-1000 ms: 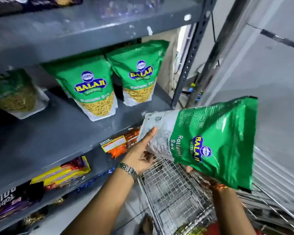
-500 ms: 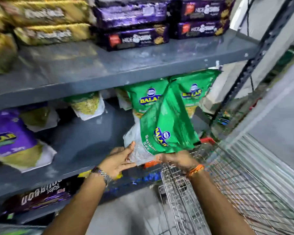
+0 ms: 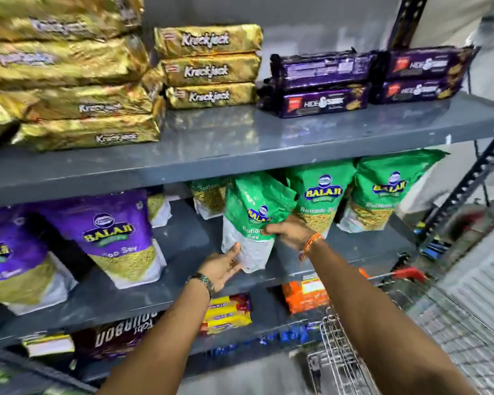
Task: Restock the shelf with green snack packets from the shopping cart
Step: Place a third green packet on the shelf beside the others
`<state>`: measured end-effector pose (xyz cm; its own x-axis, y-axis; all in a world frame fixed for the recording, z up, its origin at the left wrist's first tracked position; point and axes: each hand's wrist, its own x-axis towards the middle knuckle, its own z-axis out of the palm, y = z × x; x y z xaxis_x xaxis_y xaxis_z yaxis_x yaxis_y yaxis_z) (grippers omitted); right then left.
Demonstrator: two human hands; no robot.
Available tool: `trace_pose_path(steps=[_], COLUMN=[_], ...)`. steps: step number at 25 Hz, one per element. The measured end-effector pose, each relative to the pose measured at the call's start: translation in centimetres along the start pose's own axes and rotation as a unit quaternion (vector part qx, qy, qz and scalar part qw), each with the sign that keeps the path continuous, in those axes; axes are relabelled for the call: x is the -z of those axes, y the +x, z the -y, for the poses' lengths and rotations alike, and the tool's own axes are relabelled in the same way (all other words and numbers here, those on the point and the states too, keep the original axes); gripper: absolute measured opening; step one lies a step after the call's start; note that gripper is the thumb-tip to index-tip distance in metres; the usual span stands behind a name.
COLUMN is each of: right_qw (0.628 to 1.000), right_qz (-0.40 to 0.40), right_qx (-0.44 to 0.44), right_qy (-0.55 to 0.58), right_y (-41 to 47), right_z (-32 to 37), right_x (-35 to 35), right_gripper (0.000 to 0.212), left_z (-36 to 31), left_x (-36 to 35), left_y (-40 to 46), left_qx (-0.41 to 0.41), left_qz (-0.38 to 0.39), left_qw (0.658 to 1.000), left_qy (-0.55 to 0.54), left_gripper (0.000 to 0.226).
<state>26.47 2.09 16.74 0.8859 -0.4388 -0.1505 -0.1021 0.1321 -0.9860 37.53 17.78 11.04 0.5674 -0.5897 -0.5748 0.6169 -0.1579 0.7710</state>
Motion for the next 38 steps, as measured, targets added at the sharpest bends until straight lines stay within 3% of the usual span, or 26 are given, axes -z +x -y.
trace_pose_path(steps=[2, 4, 12, 14, 17, 21, 26, 30, 32, 35, 38], right_qw=[1.000, 0.999, 0.986, 0.977, 0.973, 0.976, 0.977, 0.980, 0.985, 0.990, 0.985], right_qz=[0.022, 0.039, 0.084, 0.077, 0.063, 0.061, 0.072, 0.097, 0.061, 0.013, -0.005], right_qx=[-0.010, -0.007, -0.036, -0.057, -0.062, -0.060, -0.066, -0.077, -0.077, -0.063, -0.087], right_qy=[-0.009, 0.008, 0.142, 0.190, 0.213, 0.203, 0.190, 0.155, 0.139, 0.122, 0.148], right_y=[1.5, 2.2, 0.2, 0.1, 0.4, 0.7, 0.2, -0.7, 0.3, 4.3, 8.4], right_z=[-0.1, -0.1, -4.4, -5.4, -4.9, -5.1, -6.2, -6.9, -6.1, -4.4, -2.3], right_x=[0.4, 0.7, 3.9, 3.9, 3.3, 2.6, 1.8, 1.2, 1.7, 1.9, 0.3], right_gripper=[0.054, 0.039, 0.083, 0.093, 0.095, 0.099, 0.094, 0.083, 0.080, 0.057, 0.057], left_z=[0.5, 0.8, 1.0, 3.3, 6.3, 6.9, 8.8, 5.4, 4.5, 6.0, 8.5], left_x=[0.0, -0.4, -0.7, -2.5, -5.5, -7.0, -4.3, -2.8, -2.2, -2.4, -4.5], left_y=[0.9, 1.2, -2.1, -2.9, -3.2, -3.0, 2.4, 1.3, 0.4, -0.8, -2.3], left_qx=[-0.009, -0.019, -0.050, -0.078, -0.118, -0.158, -0.173, -0.169, -0.145, -0.137, -0.163], left_qz=[-0.004, -0.012, -0.048, -0.053, -0.055, -0.037, -0.018, -0.043, -0.036, -0.055, -0.026], left_qw=[1.000, 0.999, 0.996, 0.995, 0.991, 0.986, 0.985, 0.983, 0.985, 0.987, 0.985], left_qy=[-0.024, -0.024, -0.047, -0.024, 0.006, 0.024, -0.016, -0.062, -0.089, -0.065, -0.050], left_gripper=[0.014, 0.013, 0.043, 0.064, 0.120, 0.129, 0.100, 0.112, 0.102, 0.104, 0.091])
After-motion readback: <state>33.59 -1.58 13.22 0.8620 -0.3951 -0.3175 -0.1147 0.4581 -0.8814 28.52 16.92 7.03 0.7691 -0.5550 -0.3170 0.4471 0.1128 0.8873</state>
